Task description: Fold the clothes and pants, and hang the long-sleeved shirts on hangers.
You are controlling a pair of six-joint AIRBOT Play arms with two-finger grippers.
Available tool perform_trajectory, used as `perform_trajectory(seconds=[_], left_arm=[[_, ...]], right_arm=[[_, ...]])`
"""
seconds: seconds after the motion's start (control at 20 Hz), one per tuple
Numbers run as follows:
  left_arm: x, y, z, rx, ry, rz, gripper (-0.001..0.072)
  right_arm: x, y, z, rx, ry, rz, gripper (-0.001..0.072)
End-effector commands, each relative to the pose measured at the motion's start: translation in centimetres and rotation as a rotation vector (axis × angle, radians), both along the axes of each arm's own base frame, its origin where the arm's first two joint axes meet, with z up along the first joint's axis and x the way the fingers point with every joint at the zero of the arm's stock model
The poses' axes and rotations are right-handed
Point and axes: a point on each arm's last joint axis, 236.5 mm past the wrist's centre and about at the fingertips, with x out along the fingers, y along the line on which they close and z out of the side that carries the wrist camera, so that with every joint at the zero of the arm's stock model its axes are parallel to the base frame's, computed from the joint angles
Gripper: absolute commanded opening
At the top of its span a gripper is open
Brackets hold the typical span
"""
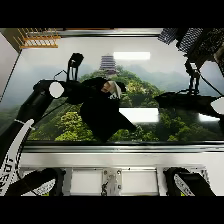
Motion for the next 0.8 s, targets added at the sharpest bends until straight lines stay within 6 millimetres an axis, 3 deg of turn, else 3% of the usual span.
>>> perform_trajectory(seconds=[0.0, 0.1, 0.25, 0.4, 0.65, 0.7, 0.75], left_arm=[[-1.4, 5.9, -4.7, -0.028, 0.251, 0.22, 0.0665], [-4.0, 8.8, -8.9, -0.02, 0.384, 0.314, 0.0664], [-7.5, 9.5, -14.2, -0.104, 0.511, 0.418, 0.0664], [-8.1, 7.9, -16.9, -0.185, 0.548, 0.456, 0.0664], [-7.1, 3.2, -18.5, -0.194, 0.591, 0.369, 0.0663], [-6.7, 2.3, -18.5, -0.19, 0.589, 0.35, 0.0587], [-6.3, 1.6, -18.5, -0.186, 0.585, 0.333, 0.036]], right_arm=[[0.3, -1.0, 0.1, -0.003, -0.003, -0.025, 0.0013], [0.3, -1.0, 0.0, -0.002, -0.001, -0.025, 0.0013], [0.3, -1.0, 0.0, -0.002, 0.0, -0.025, 0.0013], [0.4, -1.0, -0.1, -0.002, 0.002, -0.025, 0.0013], [0.4, -0.9, -0.1, 0.002, 0.003, -0.025, 0.0013], [0.4, -0.9, -0.1, 0.002, 0.003, -0.025, 0.0013], [0.4, -0.9, -0.1, 0.004, 0.006, -0.027, 0.0013]])
